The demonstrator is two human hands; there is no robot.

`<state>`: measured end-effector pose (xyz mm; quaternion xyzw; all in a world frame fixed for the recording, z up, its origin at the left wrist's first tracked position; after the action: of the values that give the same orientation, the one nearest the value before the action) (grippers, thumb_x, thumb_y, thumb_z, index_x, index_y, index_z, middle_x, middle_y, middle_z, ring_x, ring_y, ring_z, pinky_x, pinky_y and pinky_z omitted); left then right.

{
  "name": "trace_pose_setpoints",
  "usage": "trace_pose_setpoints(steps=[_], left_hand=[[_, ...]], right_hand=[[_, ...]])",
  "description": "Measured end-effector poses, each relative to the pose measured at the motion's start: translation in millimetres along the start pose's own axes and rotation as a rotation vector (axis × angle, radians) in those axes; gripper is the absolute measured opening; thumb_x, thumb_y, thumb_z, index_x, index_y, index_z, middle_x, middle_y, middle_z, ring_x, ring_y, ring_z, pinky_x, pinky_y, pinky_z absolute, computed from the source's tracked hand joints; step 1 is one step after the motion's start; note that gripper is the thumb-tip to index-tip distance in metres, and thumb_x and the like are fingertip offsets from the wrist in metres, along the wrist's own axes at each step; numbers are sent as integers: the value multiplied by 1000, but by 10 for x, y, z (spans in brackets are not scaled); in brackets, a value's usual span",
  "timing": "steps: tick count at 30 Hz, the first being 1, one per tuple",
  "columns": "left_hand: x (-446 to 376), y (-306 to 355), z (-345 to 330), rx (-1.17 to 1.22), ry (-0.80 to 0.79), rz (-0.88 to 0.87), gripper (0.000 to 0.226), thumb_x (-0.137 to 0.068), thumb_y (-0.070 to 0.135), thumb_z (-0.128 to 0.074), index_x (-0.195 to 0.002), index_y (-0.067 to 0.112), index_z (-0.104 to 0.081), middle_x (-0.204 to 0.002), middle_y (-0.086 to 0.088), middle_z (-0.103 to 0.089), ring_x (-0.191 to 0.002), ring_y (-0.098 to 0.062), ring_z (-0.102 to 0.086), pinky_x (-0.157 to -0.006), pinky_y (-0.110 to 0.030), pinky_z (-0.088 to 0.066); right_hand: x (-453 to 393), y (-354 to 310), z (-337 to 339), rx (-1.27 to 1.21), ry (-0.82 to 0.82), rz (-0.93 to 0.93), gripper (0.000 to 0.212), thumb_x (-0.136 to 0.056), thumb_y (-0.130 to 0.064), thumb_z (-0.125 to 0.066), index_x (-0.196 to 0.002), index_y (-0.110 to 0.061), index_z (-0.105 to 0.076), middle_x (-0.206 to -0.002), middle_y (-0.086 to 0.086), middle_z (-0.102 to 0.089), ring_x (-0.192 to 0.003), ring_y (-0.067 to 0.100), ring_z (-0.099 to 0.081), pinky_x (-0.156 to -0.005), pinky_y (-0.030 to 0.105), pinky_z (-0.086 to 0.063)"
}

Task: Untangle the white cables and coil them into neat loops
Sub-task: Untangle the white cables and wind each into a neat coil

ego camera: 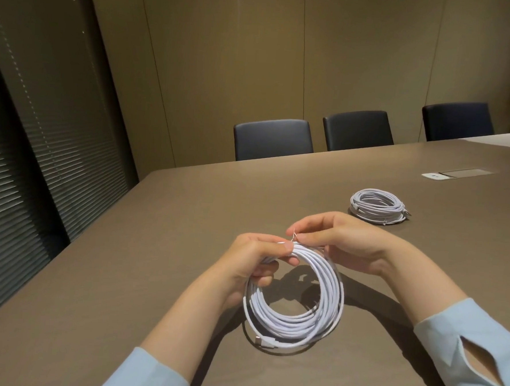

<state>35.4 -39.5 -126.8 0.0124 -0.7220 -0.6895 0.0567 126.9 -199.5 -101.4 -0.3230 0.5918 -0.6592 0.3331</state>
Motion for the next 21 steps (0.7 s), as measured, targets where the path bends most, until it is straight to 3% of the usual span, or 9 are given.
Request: trace_pose_setpoints(steps=[7, 11, 16, 19, 21], left_hand=[[-25, -29, 71, 223, -46, 87, 14, -89, 4, -53, -90, 1, -67, -71, -7, -60, -36, -2, -22, -41, -17, -9], [-18, -39, 97, 278, -72, 137, 11, -87, 4, -54, -85, 1, -65, -70, -7, -59, -35, -2, -22, -41, -16, -8], [28, -28, 219, 395, -334, 356, 8, -80, 4, -65, -82, -3, -62, -72, -7, -48, -33, -3, -28, -37, -14, -15], [34, -63, 288, 388, -421, 463, 19, -77, 4, -71, -87, -2, -55, -77, -3, -32, -33, -3, -31, -32, -13, -25], [40, -79, 318, 423, -468, 497, 22, -80, 3, -69, -94, 0, -53, -79, -6, -38, -34, -3, -34, -32, -13, -31]], right_hand=[[1, -1, -31, 167, 211, 122, 6, -83, -12, -73, -84, -13, -78, -86, 8, -75, -82, 20, -70, -84, 36, -54], [13, -10, -67, 359, 250, 220, 3, -83, -14, -74, -82, -15, -77, -85, 5, -75, -83, 21, -70, -85, 39, -56], [35, -51, -144, 559, 126, 356, 6, -85, -16, -72, -81, -19, -74, -102, -7, -69, -98, 9, -65, -94, 37, -52], [43, -41, -217, 556, 0, 304, 3, -88, -15, -70, -89, -14, -73, -88, -3, -72, -84, 10, -68, -83, 29, -54], [58, -47, -248, 539, -44, 283, 4, -89, -13, -68, -90, -14, -72, -84, -2, -71, -80, 12, -67, -78, 26, -53]])
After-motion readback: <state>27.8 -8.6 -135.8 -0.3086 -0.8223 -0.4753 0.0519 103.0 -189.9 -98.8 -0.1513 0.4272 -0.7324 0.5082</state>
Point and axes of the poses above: each hand's wrist, its own x-axis away from the middle knuckle, its own z-axis out of the back of the hand, y = z × x, the point moved 1 cm from there along -x, towards the middle knuckle
